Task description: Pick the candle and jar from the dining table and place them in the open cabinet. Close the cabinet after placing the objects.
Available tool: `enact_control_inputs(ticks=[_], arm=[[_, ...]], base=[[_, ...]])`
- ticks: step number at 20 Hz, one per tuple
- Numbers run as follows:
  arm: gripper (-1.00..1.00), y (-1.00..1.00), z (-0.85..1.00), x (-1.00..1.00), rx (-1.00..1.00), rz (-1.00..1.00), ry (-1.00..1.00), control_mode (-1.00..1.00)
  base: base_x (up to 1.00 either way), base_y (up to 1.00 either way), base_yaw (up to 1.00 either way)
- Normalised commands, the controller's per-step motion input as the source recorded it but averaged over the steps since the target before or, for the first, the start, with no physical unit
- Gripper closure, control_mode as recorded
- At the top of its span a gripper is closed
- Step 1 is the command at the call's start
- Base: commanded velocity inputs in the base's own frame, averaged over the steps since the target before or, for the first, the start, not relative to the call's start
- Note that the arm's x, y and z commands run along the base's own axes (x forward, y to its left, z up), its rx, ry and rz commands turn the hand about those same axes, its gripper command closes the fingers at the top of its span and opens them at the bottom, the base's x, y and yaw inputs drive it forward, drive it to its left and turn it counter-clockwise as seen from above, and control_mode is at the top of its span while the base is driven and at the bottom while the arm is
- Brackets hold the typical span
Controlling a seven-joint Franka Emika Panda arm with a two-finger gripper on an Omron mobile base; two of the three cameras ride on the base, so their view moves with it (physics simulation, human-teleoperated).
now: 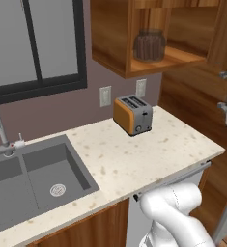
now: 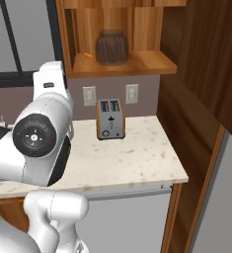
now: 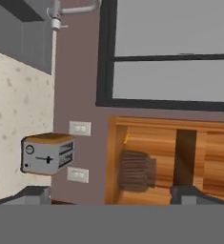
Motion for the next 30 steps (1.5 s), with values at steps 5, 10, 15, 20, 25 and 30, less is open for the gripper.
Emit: enact_control_inputs(ticks=[5,10,15,20,25,30], arm=[[-1.0,0.0,0.0,0.0,0.0,0.0,0.0,1.0],[-1.0,0.0,0.0,0.0,0.0,0.0,0.0,1.0],[-1.0,0.0,0.0,0.0,0.0,0.0,0.0,1.0],[-1.0,0.0,0.0,0.0,0.0,0.0,0.0,1.0],[-1.0,0.0,0.0,0.0,0.0,0.0,0.0,1.0],[-1.0,0.0,0.0,0.0,0.0,0.0,0.0,1.0]], base=[[-0.78,0.12,0.02],[-0.94,0.01,-0.04],[-0.92,0.0,-0.22],[-0.87,-0.04,-0.34],[-0.99,-0.17,-0.36],[-0.97,-0.3,-0.36]])
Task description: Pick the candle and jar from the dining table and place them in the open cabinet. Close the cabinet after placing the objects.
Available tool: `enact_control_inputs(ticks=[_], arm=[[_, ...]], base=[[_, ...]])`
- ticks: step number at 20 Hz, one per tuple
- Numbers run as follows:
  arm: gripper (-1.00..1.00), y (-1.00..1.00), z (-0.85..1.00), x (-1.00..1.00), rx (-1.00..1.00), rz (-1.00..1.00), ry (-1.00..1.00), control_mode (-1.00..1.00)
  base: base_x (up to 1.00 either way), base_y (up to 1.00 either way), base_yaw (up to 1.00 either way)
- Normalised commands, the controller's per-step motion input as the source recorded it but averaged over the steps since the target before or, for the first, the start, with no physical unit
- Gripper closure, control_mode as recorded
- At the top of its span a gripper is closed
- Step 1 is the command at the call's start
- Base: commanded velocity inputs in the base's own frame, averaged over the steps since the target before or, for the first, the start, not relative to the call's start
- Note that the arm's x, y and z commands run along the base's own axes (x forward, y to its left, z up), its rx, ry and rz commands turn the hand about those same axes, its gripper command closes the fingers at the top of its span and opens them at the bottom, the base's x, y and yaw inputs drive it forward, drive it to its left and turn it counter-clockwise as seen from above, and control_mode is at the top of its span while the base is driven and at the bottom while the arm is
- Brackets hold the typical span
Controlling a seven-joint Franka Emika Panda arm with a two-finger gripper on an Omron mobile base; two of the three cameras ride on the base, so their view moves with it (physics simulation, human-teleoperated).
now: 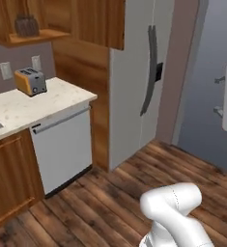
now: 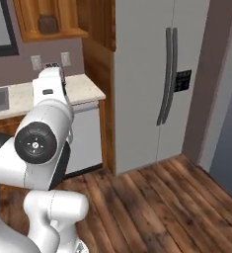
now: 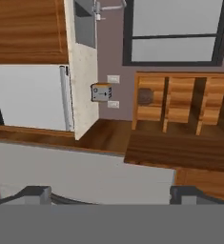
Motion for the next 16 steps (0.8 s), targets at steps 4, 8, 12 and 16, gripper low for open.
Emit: enact_control_inputs(ticks=[4,8,12,16], arm=[[-1.0,0.0,0.0,0.0,0.0,0.0,0.0,1.0],[-1.0,0.0,0.0,0.0,0.0,0.0,0.0,1.0],[-1.0,0.0,0.0,0.0,0.0,0.0,0.0,1.0],[-1.0,0.0,0.0,0.0,0.0,0.0,0.0,1.0]], base=[[-0.68,-0.28,-0.46],[-0.45,-0.2,-0.55],[-0.39,-0.09,-0.59],[-0.35,-0.05,-0.61]])
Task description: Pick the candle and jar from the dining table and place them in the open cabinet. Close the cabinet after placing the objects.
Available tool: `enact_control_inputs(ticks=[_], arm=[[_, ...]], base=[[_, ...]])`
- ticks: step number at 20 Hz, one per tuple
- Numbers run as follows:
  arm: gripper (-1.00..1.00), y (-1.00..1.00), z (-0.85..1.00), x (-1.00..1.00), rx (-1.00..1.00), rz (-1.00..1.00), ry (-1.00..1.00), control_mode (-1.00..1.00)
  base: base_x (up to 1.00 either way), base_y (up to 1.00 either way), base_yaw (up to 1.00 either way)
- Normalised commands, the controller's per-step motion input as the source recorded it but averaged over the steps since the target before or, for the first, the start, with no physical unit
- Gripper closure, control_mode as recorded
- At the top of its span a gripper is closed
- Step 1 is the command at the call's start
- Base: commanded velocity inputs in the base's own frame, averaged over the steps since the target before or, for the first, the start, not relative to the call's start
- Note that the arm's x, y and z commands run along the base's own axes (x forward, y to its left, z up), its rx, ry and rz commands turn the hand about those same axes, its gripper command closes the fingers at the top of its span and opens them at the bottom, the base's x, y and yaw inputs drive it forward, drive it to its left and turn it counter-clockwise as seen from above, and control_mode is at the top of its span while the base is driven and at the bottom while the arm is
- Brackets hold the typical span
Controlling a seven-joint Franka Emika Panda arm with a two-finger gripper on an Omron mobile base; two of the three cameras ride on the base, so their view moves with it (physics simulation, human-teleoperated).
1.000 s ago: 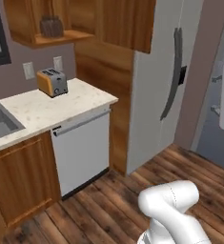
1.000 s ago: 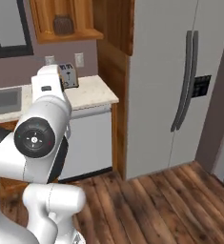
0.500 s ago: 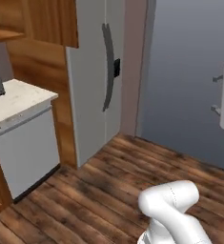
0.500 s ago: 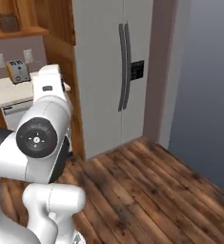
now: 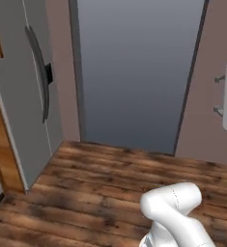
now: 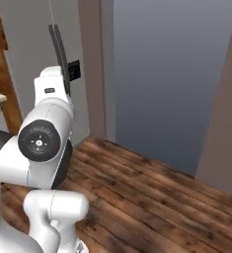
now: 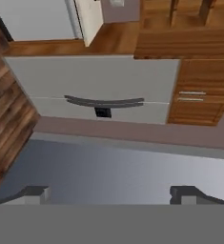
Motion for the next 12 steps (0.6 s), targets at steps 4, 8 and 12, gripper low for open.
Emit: enact_control_inputs(ticks=[4,8,12], arm=[[-1.0,0.0,0.0,0.0,0.0,0.0,0.0,1.0],[-1.0,0.0,0.0,0.0,0.0,0.0,0.0,1.0],[-1.0,0.0,0.0,0.0,0.0,0.0,0.0,1.0]], base=[[-0.31,-0.02,-0.63],[-0.23,-0.01,-0.65],[-0.17,-0.02,-0.65]])
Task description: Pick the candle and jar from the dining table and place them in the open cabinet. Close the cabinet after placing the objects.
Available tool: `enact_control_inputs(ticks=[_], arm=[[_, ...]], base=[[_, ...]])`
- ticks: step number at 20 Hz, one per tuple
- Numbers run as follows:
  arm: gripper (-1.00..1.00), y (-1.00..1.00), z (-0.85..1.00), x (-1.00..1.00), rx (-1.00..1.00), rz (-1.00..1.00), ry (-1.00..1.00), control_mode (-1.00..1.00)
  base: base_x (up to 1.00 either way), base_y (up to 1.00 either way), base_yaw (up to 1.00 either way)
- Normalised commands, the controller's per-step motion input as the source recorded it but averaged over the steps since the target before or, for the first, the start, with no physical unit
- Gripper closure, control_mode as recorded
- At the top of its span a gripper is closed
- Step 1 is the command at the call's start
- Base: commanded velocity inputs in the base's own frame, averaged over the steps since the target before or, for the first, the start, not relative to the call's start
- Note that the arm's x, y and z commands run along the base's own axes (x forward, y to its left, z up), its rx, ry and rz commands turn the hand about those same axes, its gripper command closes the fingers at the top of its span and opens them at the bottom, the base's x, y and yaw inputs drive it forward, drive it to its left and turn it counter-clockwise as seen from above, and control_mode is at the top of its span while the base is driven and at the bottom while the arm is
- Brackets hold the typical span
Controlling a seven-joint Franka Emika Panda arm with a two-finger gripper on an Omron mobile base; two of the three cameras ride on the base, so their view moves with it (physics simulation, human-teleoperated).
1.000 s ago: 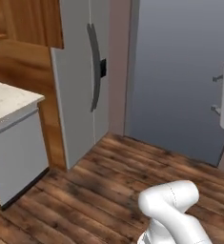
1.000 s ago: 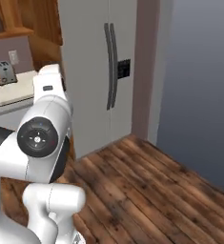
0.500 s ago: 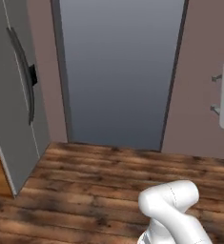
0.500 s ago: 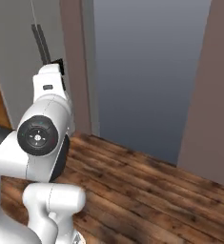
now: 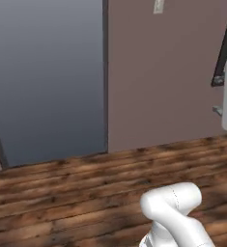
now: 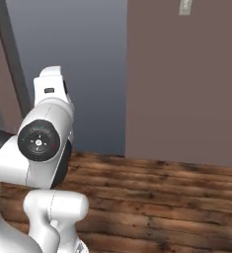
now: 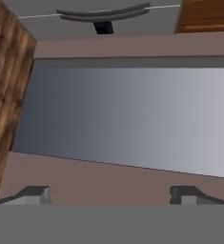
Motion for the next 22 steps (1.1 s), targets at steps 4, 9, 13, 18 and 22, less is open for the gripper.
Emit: enact_control_inputs(ticks=[4,9,13,18,22], arm=[[-1.0,0.0,0.0,0.0,0.0,0.0,0.0,1.0],[-1.0,0.0,0.0,0.0,0.0,0.0,0.0,1.0],[-1.0,0.0,0.0,0.0,0.0,0.0,0.0,1.0],[-1.0,0.0,0.0,0.0,0.0,0.0,0.0,1.0],[-1.0,0.0,0.0,0.0,0.0,0.0,0.0,1.0]], base=[[-0.12,-0.06,-0.65],[-0.13,-0.1,-0.64],[-0.11,-0.14,-0.63],[-0.1,-0.15,-0.62],[-0.05,-0.2,-0.61]])
